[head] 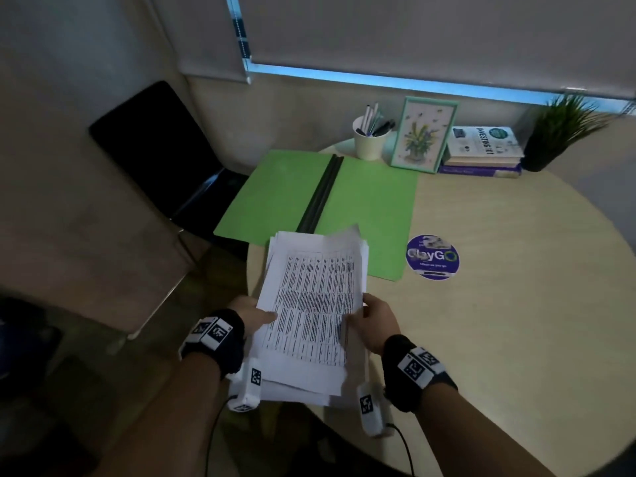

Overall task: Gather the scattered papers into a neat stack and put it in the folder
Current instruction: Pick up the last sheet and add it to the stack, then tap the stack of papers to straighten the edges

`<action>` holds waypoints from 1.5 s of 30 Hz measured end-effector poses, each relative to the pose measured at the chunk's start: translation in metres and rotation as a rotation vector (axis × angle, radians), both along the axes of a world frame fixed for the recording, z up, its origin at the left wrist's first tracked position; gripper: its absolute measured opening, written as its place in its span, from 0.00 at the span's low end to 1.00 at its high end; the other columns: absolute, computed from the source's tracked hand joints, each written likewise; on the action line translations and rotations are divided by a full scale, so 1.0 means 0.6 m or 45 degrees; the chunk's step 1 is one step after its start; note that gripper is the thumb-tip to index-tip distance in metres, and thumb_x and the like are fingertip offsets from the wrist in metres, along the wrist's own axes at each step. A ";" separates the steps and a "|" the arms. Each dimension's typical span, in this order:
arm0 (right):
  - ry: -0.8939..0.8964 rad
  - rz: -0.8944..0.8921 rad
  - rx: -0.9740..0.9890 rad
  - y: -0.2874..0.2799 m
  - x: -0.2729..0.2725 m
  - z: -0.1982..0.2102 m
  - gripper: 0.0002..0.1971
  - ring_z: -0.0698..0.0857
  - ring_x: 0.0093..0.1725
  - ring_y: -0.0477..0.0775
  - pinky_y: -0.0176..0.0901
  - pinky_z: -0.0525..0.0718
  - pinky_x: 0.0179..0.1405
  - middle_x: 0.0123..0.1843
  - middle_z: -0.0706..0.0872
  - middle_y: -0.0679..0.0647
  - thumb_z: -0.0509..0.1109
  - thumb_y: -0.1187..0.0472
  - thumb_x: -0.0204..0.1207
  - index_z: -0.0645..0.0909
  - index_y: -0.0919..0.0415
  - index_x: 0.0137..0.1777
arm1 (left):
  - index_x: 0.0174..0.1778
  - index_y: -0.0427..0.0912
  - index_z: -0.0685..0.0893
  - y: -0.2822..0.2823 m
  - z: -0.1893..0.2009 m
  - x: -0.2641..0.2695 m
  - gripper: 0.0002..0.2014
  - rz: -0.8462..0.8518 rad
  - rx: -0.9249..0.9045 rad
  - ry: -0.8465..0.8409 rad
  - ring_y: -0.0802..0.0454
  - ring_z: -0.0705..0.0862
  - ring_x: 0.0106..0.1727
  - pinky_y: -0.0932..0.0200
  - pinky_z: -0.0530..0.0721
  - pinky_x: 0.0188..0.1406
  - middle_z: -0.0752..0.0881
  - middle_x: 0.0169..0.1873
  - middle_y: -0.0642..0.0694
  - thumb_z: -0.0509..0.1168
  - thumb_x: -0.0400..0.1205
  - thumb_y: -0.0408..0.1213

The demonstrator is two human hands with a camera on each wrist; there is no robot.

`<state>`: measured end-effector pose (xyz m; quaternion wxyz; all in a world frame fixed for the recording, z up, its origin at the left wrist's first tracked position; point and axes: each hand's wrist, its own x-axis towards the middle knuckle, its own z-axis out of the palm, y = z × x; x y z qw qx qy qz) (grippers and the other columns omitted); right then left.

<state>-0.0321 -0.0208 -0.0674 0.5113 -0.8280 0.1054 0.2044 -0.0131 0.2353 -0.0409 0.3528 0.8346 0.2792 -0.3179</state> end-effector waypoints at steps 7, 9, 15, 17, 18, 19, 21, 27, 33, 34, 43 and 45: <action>-0.049 -0.177 -0.374 0.033 -0.003 0.005 0.20 0.82 0.62 0.62 0.52 0.82 0.63 0.65 0.82 0.61 0.59 0.54 0.84 0.75 0.60 0.72 | 0.58 0.37 0.79 0.028 -0.014 -0.027 0.20 -0.031 0.110 -0.010 0.41 0.84 0.57 0.51 0.83 0.56 0.84 0.60 0.38 0.75 0.76 0.41; -0.053 -0.332 -0.455 0.030 -0.007 0.006 0.25 0.76 0.69 0.64 0.56 0.77 0.68 0.72 0.75 0.63 0.59 0.51 0.83 0.68 0.61 0.77 | 0.70 0.39 0.72 0.023 -0.014 -0.022 0.30 -0.027 0.225 -0.219 0.40 0.82 0.62 0.52 0.81 0.55 0.79 0.65 0.40 0.75 0.75 0.41; 0.202 -0.305 -0.436 0.026 0.017 0.004 0.38 0.78 0.69 0.65 0.56 0.78 0.69 0.71 0.76 0.63 0.73 0.50 0.73 0.64 0.69 0.76 | 0.82 0.46 0.55 -0.013 -0.033 0.024 0.41 0.178 -0.029 -0.391 0.38 0.79 0.69 0.42 0.79 0.66 0.75 0.74 0.40 0.73 0.78 0.40; 0.281 -0.276 -0.485 0.042 0.031 0.004 0.36 0.79 0.66 0.64 0.53 0.80 0.65 0.68 0.76 0.62 0.74 0.46 0.72 0.68 0.67 0.73 | 0.85 0.49 0.48 -0.030 -0.040 0.033 0.47 0.251 -0.075 -0.316 0.36 0.71 0.76 0.38 0.73 0.71 0.66 0.80 0.40 0.74 0.77 0.41; 0.332 -0.287 -0.471 0.049 0.038 0.003 0.37 0.80 0.64 0.64 0.52 0.82 0.62 0.67 0.76 0.62 0.75 0.44 0.70 0.68 0.66 0.71 | 0.85 0.50 0.47 -0.036 -0.049 0.038 0.49 0.298 -0.095 -0.289 0.35 0.68 0.78 0.37 0.71 0.72 0.62 0.82 0.40 0.75 0.76 0.42; 0.401 -0.321 -0.437 0.055 0.044 0.003 0.38 0.81 0.62 0.64 0.51 0.84 0.60 0.66 0.77 0.62 0.77 0.43 0.67 0.68 0.65 0.69 | 0.85 0.49 0.48 -0.041 -0.054 0.042 0.50 0.346 -0.108 -0.266 0.34 0.67 0.79 0.36 0.71 0.72 0.61 0.82 0.41 0.76 0.75 0.42; 0.505 -0.403 -0.422 0.059 0.053 -0.002 0.41 0.81 0.62 0.64 0.51 0.84 0.61 0.65 0.77 0.62 0.82 0.43 0.61 0.67 0.63 0.67 | 0.83 0.42 0.57 -0.043 -0.062 0.050 0.50 0.426 -0.133 -0.211 0.33 0.71 0.76 0.36 0.73 0.72 0.66 0.80 0.38 0.78 0.69 0.46; 0.582 -0.437 -0.592 0.049 0.056 -0.031 0.40 0.84 0.55 0.62 0.53 0.85 0.61 0.58 0.83 0.59 0.82 0.39 0.50 0.80 0.61 0.60 | 0.69 0.34 0.77 -0.061 -0.066 0.033 0.37 0.084 0.223 -0.146 0.34 0.78 0.67 0.45 0.81 0.64 0.77 0.69 0.36 0.75 0.71 0.56; 0.519 -0.506 -0.549 0.052 0.037 -0.018 0.27 0.82 0.59 0.66 0.53 0.82 0.57 0.64 0.73 0.62 0.76 0.53 0.71 0.68 0.62 0.62 | 0.78 0.34 0.60 -0.115 -0.062 0.012 0.38 0.152 0.158 -0.256 0.33 0.75 0.71 0.44 0.79 0.68 0.69 0.75 0.36 0.73 0.77 0.40; 0.483 -0.524 -0.505 0.052 0.035 -0.019 0.24 0.83 0.57 0.67 0.54 0.83 0.55 0.63 0.75 0.63 0.75 0.57 0.72 0.65 0.62 0.60 | 0.80 0.36 0.56 -0.121 -0.058 0.010 0.40 0.179 0.117 -0.262 0.33 0.75 0.71 0.44 0.78 0.68 0.69 0.76 0.36 0.72 0.78 0.40; 0.408 -0.507 -0.278 0.020 0.026 -0.020 0.22 0.83 0.41 0.60 0.44 0.83 0.38 0.46 0.82 0.57 0.77 0.55 0.70 0.76 0.64 0.60 | 0.78 0.35 0.66 -0.112 -0.053 0.018 0.31 0.237 -0.032 -0.177 0.35 0.76 0.72 0.45 0.76 0.70 0.74 0.75 0.37 0.67 0.82 0.44; 0.395 -0.519 -0.280 0.012 0.028 -0.026 0.20 0.84 0.41 0.61 0.45 0.84 0.40 0.47 0.84 0.58 0.74 0.56 0.72 0.77 0.65 0.61 | 0.80 0.35 0.63 -0.125 -0.049 0.022 0.31 0.198 -0.040 -0.185 0.36 0.73 0.75 0.46 0.74 0.71 0.71 0.77 0.37 0.64 0.84 0.43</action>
